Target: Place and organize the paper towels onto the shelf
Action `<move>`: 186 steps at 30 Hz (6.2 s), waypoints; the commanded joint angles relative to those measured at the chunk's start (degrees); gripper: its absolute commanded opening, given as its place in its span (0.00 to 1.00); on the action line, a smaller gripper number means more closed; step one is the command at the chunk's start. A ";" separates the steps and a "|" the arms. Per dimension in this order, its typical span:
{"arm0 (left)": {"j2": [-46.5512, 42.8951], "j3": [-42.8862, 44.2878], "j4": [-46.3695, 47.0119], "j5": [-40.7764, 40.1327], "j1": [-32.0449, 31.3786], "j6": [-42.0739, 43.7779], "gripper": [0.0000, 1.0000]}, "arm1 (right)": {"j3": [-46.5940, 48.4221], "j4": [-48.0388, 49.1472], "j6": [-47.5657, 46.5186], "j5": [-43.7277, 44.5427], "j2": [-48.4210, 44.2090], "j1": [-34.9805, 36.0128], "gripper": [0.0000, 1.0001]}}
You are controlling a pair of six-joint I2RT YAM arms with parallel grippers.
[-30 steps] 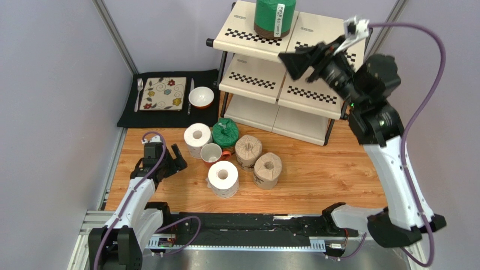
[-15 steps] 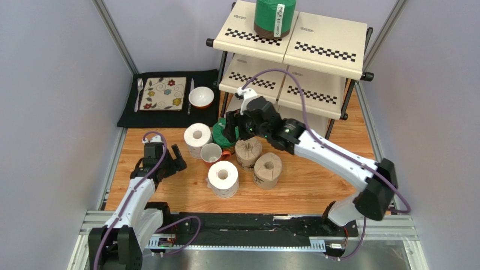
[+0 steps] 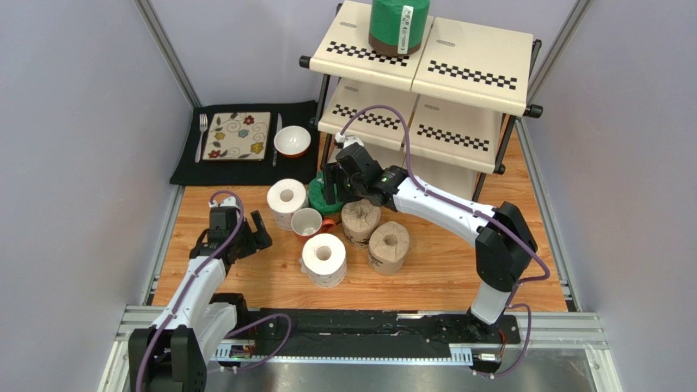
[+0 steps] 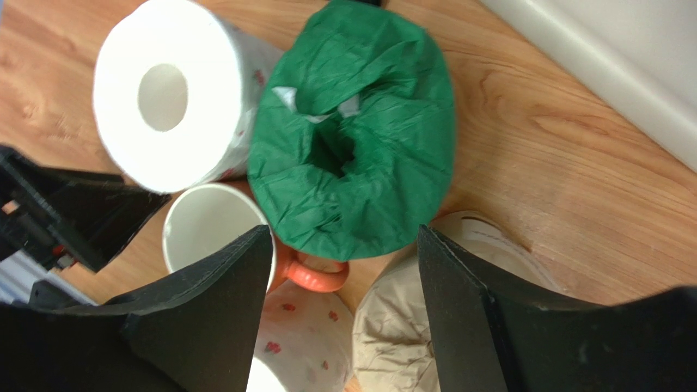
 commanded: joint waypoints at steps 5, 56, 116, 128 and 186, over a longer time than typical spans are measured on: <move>-0.62 0.36 -0.55 2.33 0.17 0.47 0.95 | 4.72 -0.17 2.58 6.32 4.31 -1.11 0.69; -0.36 0.10 -0.55 2.77 0.17 0.38 0.95 | 24.74 -3.68 -19.30 -0.46 -27.57 -1.11 0.39; -0.18 0.19 -0.72 2.77 0.17 0.21 0.95 | 50.34 -3.95 -10.17 6.59 -7.55 -35.13 0.41; -0.10 0.01 -0.81 2.77 0.17 0.12 0.95 | 50.43 -1.24 -7.18 0.01 -6.23 -37.59 0.65; 0.17 0.01 -0.90 3.12 0.17 0.20 0.95 | 51.75 2.90 -7.00 -23.29 6.34 -53.76 0.68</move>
